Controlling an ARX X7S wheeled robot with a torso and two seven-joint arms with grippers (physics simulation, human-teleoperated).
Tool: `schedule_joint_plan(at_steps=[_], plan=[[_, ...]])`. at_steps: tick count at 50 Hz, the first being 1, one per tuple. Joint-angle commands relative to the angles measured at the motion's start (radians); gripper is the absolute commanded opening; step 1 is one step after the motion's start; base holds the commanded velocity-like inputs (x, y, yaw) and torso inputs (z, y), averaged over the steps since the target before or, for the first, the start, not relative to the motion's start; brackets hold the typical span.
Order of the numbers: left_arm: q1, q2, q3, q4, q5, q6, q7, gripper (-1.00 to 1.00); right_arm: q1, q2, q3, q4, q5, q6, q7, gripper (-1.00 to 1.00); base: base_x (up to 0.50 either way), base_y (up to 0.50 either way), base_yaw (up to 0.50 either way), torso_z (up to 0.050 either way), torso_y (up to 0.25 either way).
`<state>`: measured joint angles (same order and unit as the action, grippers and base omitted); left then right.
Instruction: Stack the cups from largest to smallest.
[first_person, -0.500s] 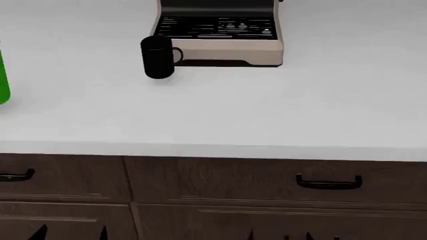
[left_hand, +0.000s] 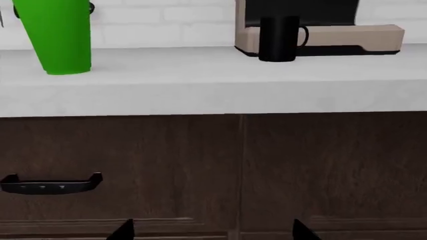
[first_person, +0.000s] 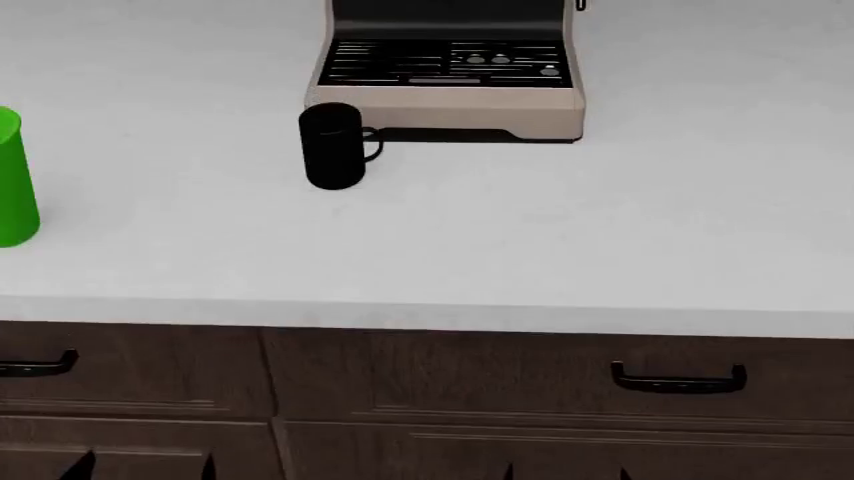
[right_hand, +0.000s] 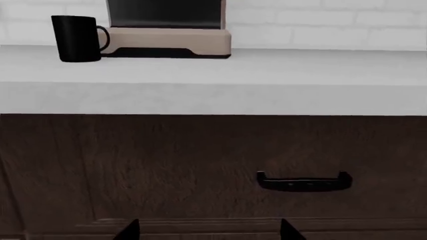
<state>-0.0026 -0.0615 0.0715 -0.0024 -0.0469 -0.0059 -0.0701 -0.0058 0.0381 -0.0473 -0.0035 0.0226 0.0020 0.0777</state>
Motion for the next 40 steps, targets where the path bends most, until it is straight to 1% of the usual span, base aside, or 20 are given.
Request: schedule_joint_plan(at_steps=[1,6,10,14,19,40], plan=[[0.003,0.022,-0.027,0.002,0.034,-0.022,0.018,1.00,0.008,0.003,-0.014,0.019,-0.028,0.000,0.004,1.00,0.00,0.00,0.00,0.000,0.000],[0.002,0.014,-0.018,0.008,0.019,-0.035,0.006,1.00,0.003,0.013,-0.023,0.010,-0.017,-0.005,0.016,1.00,0.00,0.00,0.00,0.000,0.000],[0.000,0.008,-0.011,0.007,0.011,-0.038,-0.005,1.00,-0.003,0.025,-0.048,-0.001,-0.057,-0.016,0.041,1.00,0.00,0.00,0.00,0.000,0.000],[-0.002,0.004,-0.006,0.009,0.001,-0.040,-0.014,1.00,-0.003,0.025,-0.026,-0.002,0.007,-0.031,0.032,1.00,0.00,0.00,0.00,0.000,0.000],[-0.001,-0.004,0.002,0.015,-0.006,-0.040,-0.023,1.00,-0.007,0.033,-0.040,-0.007,0.007,-0.035,0.038,1.00,0.00,0.00,0.00,0.000,0.000],[-0.005,-0.029,0.028,0.013,-0.032,-0.037,-0.051,1.00,-0.008,0.055,-0.068,-0.006,0.022,-0.034,0.074,1.00,0.00,0.50,0.00,0.000,0.000]])
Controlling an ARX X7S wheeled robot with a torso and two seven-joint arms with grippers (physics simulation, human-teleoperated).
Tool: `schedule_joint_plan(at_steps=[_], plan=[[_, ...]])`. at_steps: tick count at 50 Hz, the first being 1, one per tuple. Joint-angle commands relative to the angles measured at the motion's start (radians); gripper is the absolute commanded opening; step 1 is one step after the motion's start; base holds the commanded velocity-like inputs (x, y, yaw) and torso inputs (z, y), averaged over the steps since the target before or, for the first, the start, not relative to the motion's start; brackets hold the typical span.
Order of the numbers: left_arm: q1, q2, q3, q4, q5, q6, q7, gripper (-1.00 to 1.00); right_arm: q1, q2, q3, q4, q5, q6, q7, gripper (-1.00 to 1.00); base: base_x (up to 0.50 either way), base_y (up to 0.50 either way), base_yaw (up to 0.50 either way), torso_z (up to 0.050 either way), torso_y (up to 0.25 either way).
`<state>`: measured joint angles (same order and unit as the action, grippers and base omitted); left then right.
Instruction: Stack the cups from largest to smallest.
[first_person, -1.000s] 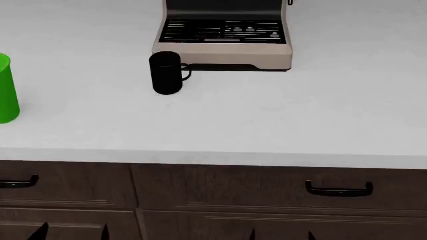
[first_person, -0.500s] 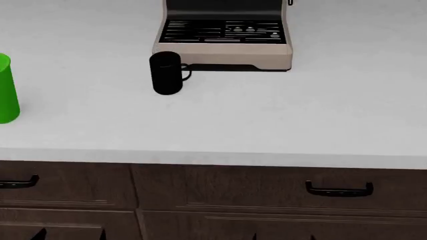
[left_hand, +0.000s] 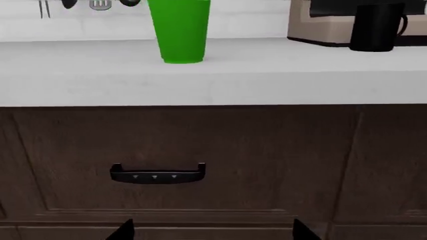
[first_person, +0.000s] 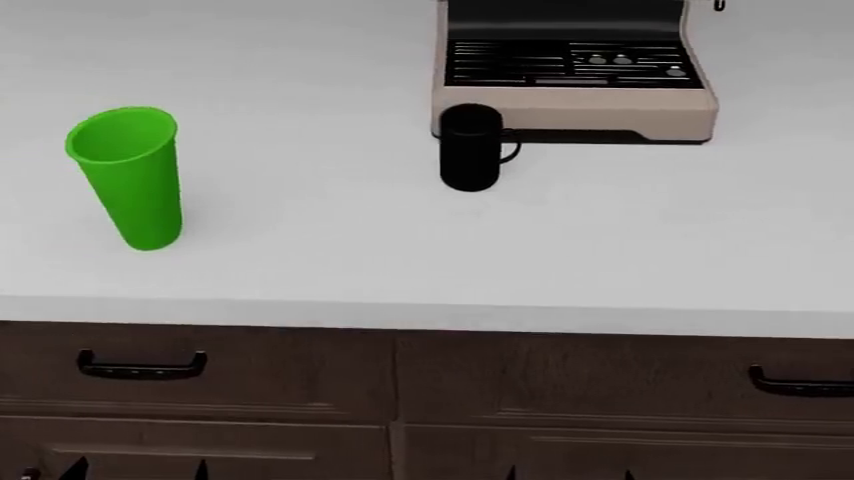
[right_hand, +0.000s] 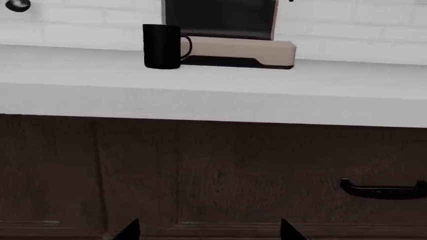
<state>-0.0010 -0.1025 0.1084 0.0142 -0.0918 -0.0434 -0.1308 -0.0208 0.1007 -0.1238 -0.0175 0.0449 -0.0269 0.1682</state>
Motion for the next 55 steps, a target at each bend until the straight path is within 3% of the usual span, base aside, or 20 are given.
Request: schedule_joint_plan(at_steps=[1,24,29,33,35,36,41,43,55], plan=[[-0.007,0.011,-0.007,-0.004,0.011,0.000,0.010,1.00,0.008,-0.007,0.007,0.008,0.000,-0.004,-0.014,1.00,0.00,0.50,0.00,0.000,0.000],[-0.027,-0.016,0.029,-0.014,-0.030,-0.051,0.009,1.00,0.015,0.010,0.012,-0.006,0.058,0.020,0.024,1.00,0.00,0.46,0.00,0.000,0.000],[-0.014,-0.038,-0.001,0.127,-0.101,-0.166,0.012,1.00,0.022,0.036,0.041,-0.153,0.095,0.179,0.048,1.00,0.00,0.00,0.00,0.000,0.000],[-0.047,-0.087,0.006,0.358,-0.126,-0.420,-0.017,1.00,0.036,0.093,0.065,-0.396,0.114,0.405,0.076,1.00,0.00,0.00,0.00,0.000,0.000],[-0.079,-0.113,0.010,0.486,-0.143,-0.584,-0.035,1.00,0.046,0.120,0.095,-0.484,0.134,0.492,0.084,1.00,0.00,0.00,0.00,0.000,0.000],[-0.114,-0.107,-0.032,0.569,-0.218,-0.734,-0.045,1.00,0.062,0.145,0.115,-0.569,0.154,0.590,0.091,1.00,0.00,0.00,0.00,0.000,0.000],[-0.185,-0.138,-0.097,0.798,-0.271,-0.954,-0.101,1.00,0.128,0.194,0.192,-0.807,0.244,0.862,0.108,1.00,0.00,0.00,0.00,0.000,0.000],[-0.218,-0.134,-0.135,0.841,-0.311,-1.040,-0.108,1.00,0.138,0.217,0.189,-0.844,0.247,0.900,0.108,1.00,0.00,0.00,0.00,0.000,0.000],[-0.219,-0.193,-0.129,0.786,-0.275,-1.008,-0.106,1.00,0.114,0.228,0.236,-0.845,0.273,0.886,0.095,1.00,0.20,0.02,0.00,0.000,0.000]])
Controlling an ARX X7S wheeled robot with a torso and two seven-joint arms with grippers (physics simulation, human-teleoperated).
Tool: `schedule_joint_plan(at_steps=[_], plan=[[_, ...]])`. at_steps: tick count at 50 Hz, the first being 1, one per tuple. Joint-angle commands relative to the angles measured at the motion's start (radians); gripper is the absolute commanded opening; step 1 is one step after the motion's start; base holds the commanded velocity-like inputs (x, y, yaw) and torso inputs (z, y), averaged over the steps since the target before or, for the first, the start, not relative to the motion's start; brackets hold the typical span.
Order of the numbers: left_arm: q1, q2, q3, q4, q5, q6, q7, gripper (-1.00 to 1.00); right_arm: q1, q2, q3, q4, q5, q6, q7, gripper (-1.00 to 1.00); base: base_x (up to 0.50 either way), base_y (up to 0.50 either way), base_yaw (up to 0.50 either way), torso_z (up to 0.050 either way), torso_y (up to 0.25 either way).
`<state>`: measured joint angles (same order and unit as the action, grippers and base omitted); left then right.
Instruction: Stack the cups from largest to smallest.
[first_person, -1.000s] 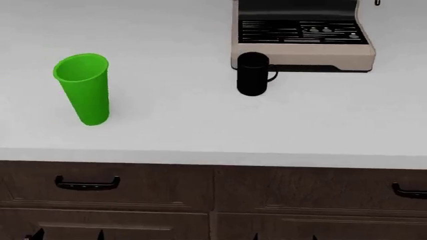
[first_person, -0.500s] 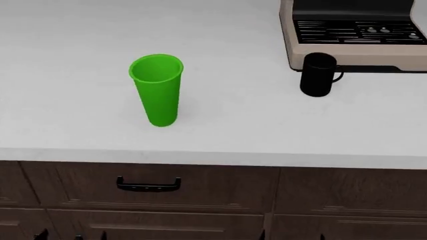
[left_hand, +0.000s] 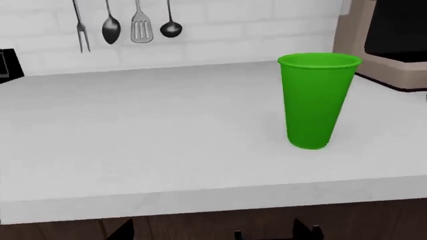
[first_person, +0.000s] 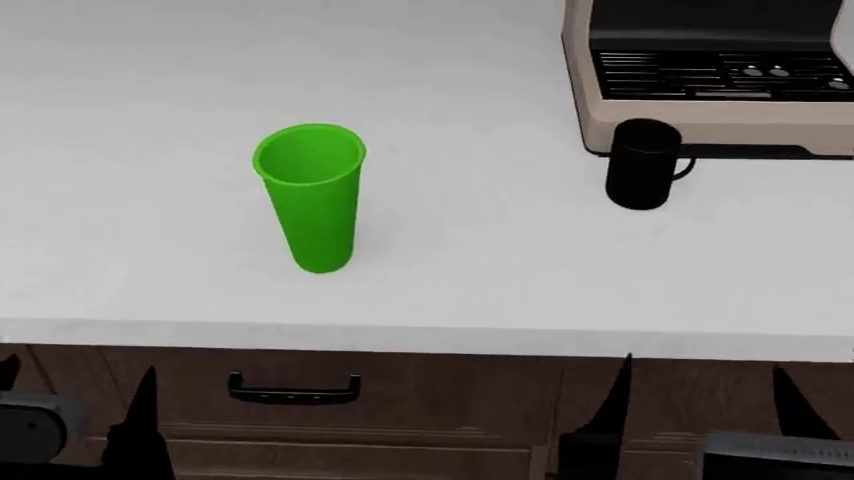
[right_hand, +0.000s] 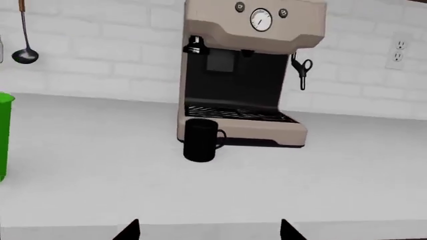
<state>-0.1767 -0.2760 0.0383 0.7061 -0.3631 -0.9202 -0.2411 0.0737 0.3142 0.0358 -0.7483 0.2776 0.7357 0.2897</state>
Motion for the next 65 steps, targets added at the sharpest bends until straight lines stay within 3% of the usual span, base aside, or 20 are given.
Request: schedule_joint_plan(at_steps=[1,44,65], plan=[[-0.047,-0.021,-0.060,0.093,-0.005,-0.135,0.004,1.00,0.018,0.016,0.073,-0.113,0.039,0.124,-0.026,1.00,0.40,0.04,0.00,0.000,0.000],[-0.065,-0.057,-0.117,0.087,-0.045,-0.196,0.000,1.00,0.011,0.025,0.080,-0.114,0.050,0.129,0.003,1.00,0.39,0.05,0.00,0.000,0.000],[-0.059,-0.064,-0.128,0.073,-0.060,-0.193,0.001,1.00,0.006,-0.006,0.120,0.040,0.036,0.124,0.049,1.00,0.01,0.00,0.00,0.000,0.000]])
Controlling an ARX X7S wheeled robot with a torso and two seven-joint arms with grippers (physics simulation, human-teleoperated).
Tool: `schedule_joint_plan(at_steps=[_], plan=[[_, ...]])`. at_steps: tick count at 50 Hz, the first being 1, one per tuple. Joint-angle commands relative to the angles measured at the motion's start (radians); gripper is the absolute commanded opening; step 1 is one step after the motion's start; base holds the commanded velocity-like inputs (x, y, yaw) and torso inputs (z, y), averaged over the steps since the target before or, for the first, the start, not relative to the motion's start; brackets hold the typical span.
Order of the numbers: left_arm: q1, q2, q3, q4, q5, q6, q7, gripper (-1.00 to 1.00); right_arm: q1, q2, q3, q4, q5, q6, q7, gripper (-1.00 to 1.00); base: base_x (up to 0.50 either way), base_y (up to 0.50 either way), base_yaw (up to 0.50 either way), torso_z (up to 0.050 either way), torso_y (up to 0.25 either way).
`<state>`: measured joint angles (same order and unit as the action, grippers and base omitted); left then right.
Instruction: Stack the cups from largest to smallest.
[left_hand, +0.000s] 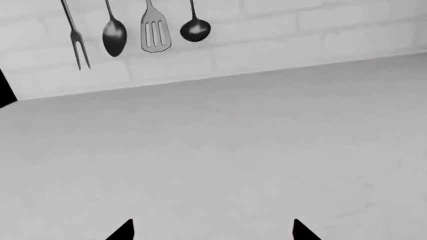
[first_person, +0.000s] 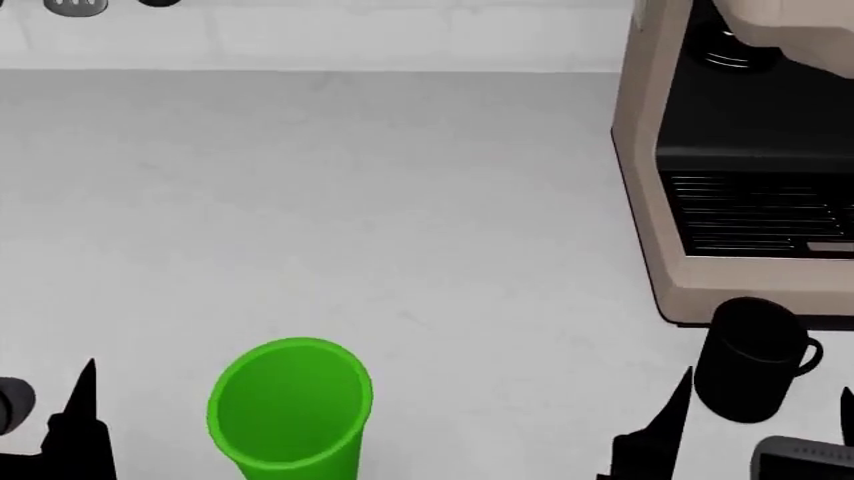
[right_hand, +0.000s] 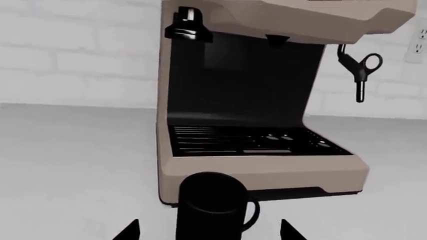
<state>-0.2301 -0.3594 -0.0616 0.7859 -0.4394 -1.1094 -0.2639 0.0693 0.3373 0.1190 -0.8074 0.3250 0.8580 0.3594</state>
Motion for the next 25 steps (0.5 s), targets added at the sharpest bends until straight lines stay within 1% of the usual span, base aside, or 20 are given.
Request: schedule_joint_plan(at_steps=[1,4,6,13,20,25], plan=[[-0.009,0.020,-0.034,-0.005,0.013,-0.010,0.023,1.00,0.015,-0.028,0.035,0.103,-0.012,0.007,-0.020,1.00,0.00,0.00,0.00,0.000,0.000],[-0.012,0.015,-0.057,0.003,0.003,-0.023,0.024,1.00,0.043,-0.026,0.039,0.126,-0.002,0.023,-0.022,1.00,0.00,0.00,0.00,0.000,0.000],[-0.014,0.012,-0.074,0.013,-0.007,-0.034,0.026,1.00,0.063,-0.010,0.017,0.150,-0.004,0.039,-0.033,1.00,0.00,0.00,0.00,0.000,0.000],[-0.018,0.013,-0.083,-0.001,-0.010,-0.028,0.026,1.00,0.124,0.006,0.009,0.243,0.012,0.065,-0.059,1.00,0.00,0.00,0.00,0.000,0.000],[-0.015,0.005,-0.097,-0.001,-0.017,-0.025,0.030,1.00,0.169,0.010,-0.011,0.345,0.005,0.041,-0.077,1.00,0.00,0.00,0.00,0.000,0.000],[-0.028,0.011,-0.084,-0.008,-0.015,-0.029,0.020,1.00,0.190,0.003,-0.033,0.406,-0.003,0.019,-0.085,1.00,0.00,0.00,0.00,0.000,0.000]])
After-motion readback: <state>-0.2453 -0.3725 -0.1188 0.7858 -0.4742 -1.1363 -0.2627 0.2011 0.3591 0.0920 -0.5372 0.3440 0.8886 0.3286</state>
